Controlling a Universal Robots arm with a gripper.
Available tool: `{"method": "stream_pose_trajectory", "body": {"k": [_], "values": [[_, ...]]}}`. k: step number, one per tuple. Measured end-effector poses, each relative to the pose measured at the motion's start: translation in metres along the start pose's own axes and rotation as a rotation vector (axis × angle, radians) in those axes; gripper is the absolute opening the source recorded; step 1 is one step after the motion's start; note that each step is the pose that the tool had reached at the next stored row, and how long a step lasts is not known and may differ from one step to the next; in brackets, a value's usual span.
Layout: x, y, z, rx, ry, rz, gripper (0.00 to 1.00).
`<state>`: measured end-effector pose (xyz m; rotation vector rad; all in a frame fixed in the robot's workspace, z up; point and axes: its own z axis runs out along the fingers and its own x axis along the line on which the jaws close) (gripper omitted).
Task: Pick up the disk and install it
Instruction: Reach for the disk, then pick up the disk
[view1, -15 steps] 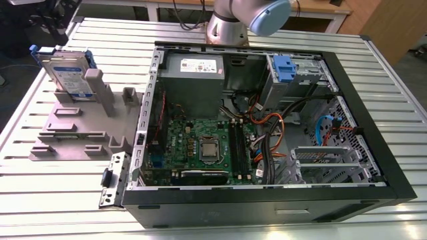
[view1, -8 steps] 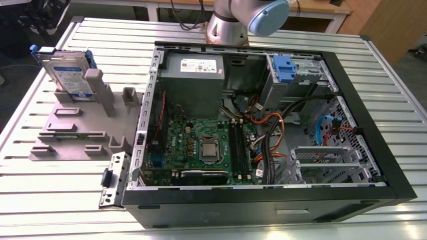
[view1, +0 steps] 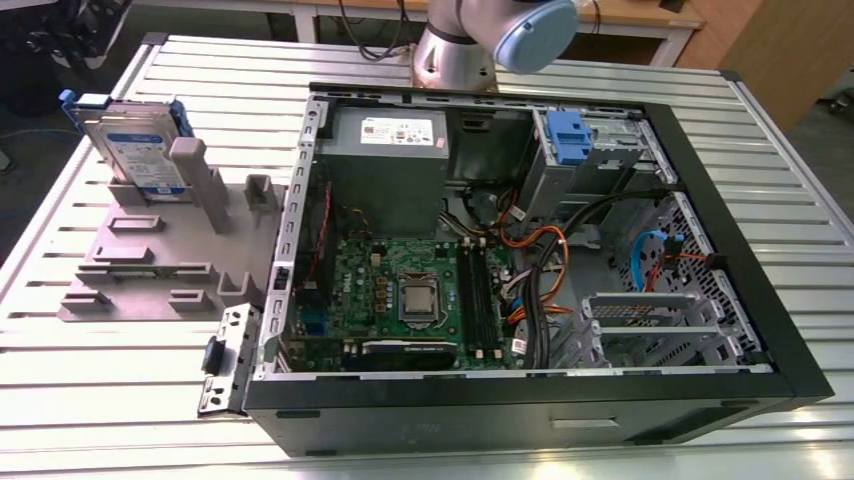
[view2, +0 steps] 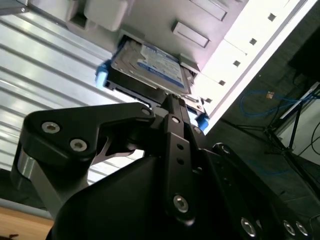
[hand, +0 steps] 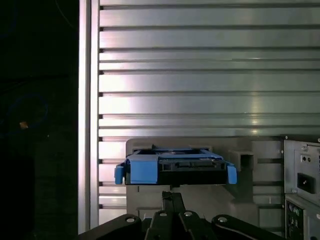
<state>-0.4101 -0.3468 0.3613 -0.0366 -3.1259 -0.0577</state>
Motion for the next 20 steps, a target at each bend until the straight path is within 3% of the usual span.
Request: {"method": "stream_pose_trajectory", "body": {"k": [3,5,20], "values": [[0.0128,0.0042,0.0016,0.0001,-0.0001,0.0,0.11],[0.0175,0.0058,0.0024,0.0001,0.0,0.0,0.11],[0.0176,0.0059,0.0027,0.0002,0.0014,-0.011,0.11]]}}
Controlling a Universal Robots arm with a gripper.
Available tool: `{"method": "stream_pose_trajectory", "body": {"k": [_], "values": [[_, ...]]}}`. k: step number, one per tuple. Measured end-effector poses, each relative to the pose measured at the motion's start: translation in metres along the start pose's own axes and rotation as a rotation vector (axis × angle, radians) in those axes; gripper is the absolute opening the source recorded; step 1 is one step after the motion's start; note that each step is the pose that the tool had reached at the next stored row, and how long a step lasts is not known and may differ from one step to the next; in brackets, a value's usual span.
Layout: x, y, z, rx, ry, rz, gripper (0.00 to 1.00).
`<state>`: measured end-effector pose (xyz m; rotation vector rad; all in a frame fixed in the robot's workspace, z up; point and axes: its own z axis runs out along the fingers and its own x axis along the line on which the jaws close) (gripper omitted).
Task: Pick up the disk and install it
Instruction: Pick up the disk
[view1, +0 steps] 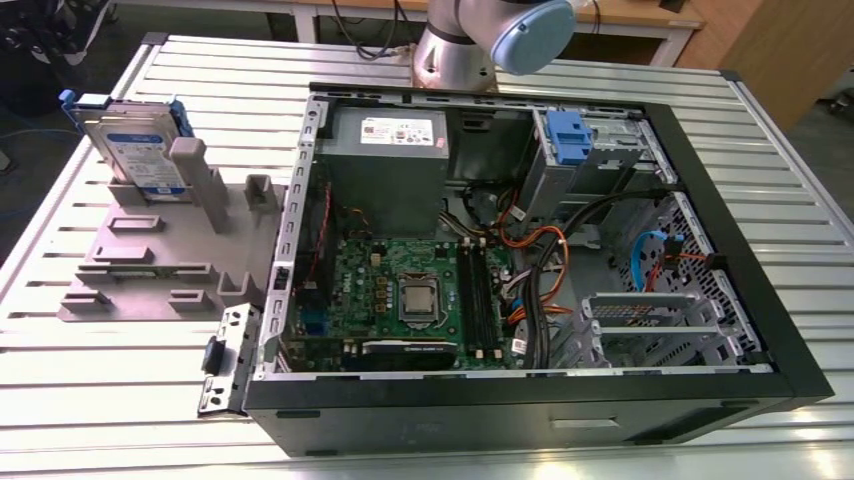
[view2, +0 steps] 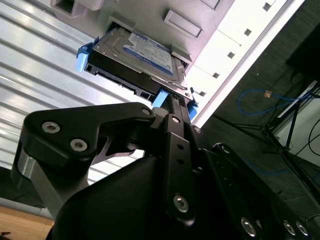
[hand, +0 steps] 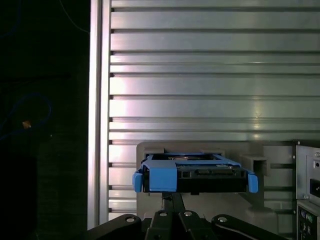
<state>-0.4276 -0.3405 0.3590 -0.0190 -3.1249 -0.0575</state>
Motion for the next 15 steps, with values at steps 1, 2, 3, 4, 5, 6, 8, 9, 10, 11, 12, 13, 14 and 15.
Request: {"method": "stream_pose_trajectory", "body": {"k": [1,2,3,4,5,6,8,9,10,11,12,13,14,15], "values": [[0.0,0.0,0.0,0.0,0.0,0.0,0.11],[0.0,0.0,0.0,0.0,0.0,0.0,0.11],[0.0,0.0,0.0,0.0001,0.0001,0.0,0.11],[0.0,0.0,0.0,0.0001,0.0001,0.0,0.11],[0.0,0.0,0.0,0.0001,0.0001,0.0,0.11],[0.0,0.0,0.0,0.0001,0.0,-0.001,0.11],[0.0,0.0,0.0,0.0001,0.0001,-0.003,0.11],[0.0,0.0,0.0,0.0001,0.0002,-0.004,0.11],[0.0,0.0,0.0,0.0002,0.0003,-0.005,0.11],[0.0,0.0,0.0,0.0002,0.0003,-0.007,0.11],[0.0,0.0,0.0,0.0002,0.0003,-0.008,0.11],[0.0,0.0,0.0,0.0002,0.0004,-0.009,0.11],[0.0,0.0,0.0,0.0002,0.0005,-0.01,0.11],[0.0,0.0,0.0,0.0002,0.0004,-0.011,0.11]]}}
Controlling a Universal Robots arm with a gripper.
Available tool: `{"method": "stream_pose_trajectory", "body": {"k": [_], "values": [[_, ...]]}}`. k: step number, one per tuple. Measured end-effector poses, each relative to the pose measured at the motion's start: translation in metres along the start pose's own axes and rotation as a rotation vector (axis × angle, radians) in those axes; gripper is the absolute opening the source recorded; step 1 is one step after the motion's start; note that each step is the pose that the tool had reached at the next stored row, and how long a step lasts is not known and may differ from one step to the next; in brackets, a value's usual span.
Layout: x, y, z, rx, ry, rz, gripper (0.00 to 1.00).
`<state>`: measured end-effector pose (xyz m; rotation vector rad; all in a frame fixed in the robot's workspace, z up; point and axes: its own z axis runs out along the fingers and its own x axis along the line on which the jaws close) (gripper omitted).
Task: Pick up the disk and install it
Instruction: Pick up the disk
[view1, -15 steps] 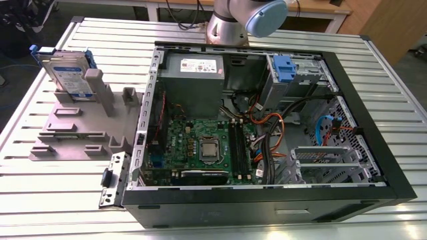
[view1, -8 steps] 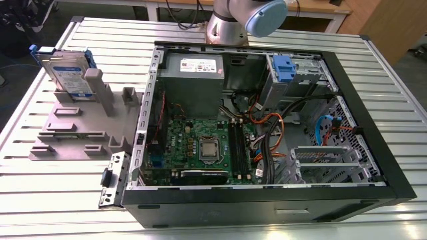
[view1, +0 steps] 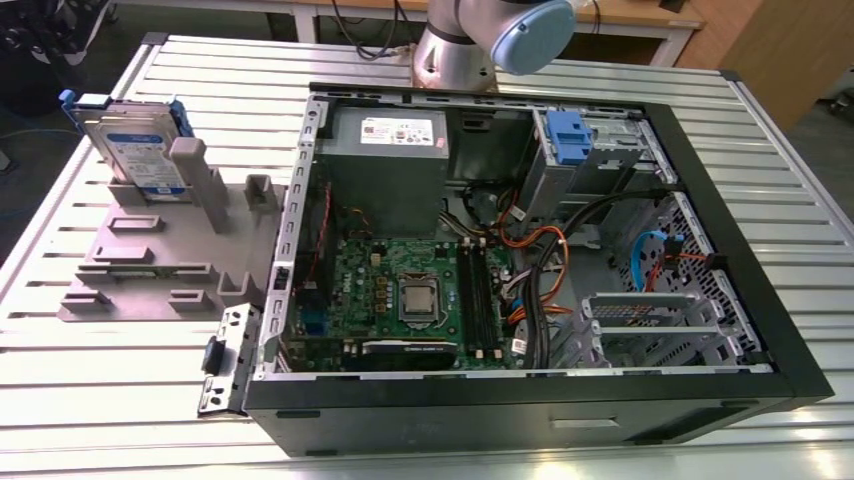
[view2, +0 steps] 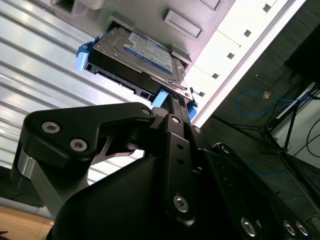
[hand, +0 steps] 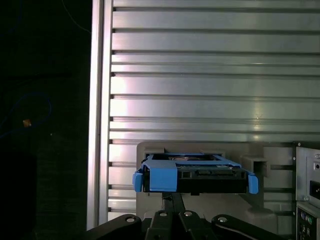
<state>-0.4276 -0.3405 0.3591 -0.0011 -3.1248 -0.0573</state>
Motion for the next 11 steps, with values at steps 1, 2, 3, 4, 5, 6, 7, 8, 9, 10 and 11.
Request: {"method": "stream_pose_trajectory", "body": {"k": [1,2,3,4,5,6,7,8,9,10,11], "values": [[0.0,0.0,0.0,0.0,0.0,-0.001,0.11],[0.0,0.0,0.0,0.0,0.0001,-0.003,0.11],[0.0,0.0,0.0,0.0001,0.0002,-0.004,0.11],[0.0,0.0,0.0,0.0001,0.0002,-0.005,0.11],[0.0,0.0,0.0,0.0001,0.0003,-0.006,0.11],[0.0,0.0,0.0,0.0001,0.0003,-0.007,0.11],[0.0,0.0,0.0,0.0001,0.0003,-0.009,0.11],[0.0,0.0,0.0,0.0002,0.0004,-0.01,0.11],[0.0,0.0,0.0,0.0002,0.0004,-0.011,0.11],[0.0,0.0,0.0,0.0002,0.0005,-0.013,0.11],[0.0,0.0,0.0,0.0003,0.0006,-0.015,0.11]]}}
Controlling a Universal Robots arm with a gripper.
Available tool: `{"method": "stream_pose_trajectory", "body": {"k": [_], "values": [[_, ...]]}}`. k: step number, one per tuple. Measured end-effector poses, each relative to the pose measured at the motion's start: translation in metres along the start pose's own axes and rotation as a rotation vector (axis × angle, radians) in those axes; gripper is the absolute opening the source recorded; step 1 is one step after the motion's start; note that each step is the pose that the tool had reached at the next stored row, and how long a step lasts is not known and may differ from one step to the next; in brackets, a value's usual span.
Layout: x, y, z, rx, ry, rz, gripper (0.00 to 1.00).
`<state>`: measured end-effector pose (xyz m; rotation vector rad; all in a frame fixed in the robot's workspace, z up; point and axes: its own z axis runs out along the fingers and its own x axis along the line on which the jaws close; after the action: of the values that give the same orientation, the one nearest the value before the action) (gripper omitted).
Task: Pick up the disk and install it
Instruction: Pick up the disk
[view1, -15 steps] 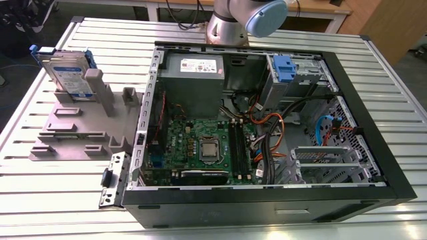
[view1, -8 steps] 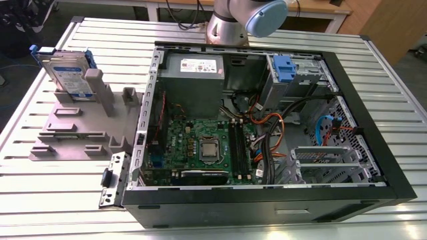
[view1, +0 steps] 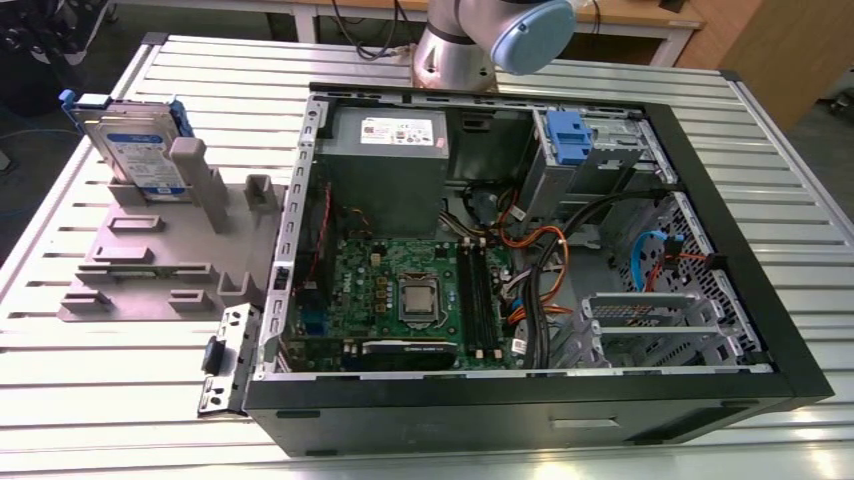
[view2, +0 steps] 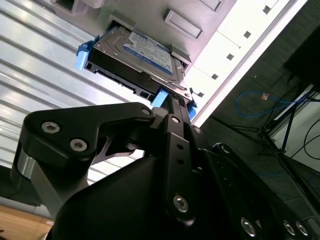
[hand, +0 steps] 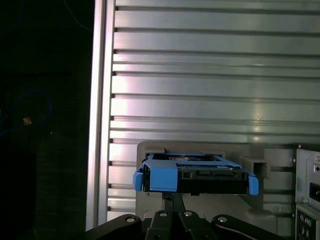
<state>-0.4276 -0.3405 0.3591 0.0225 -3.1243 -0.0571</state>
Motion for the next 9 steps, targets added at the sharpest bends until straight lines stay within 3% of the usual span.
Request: {"method": "stream_pose_trajectory", "body": {"k": [9], "values": [[0.0,0.0,0.0,0.0004,0.0009,-0.026,0.11]]}}
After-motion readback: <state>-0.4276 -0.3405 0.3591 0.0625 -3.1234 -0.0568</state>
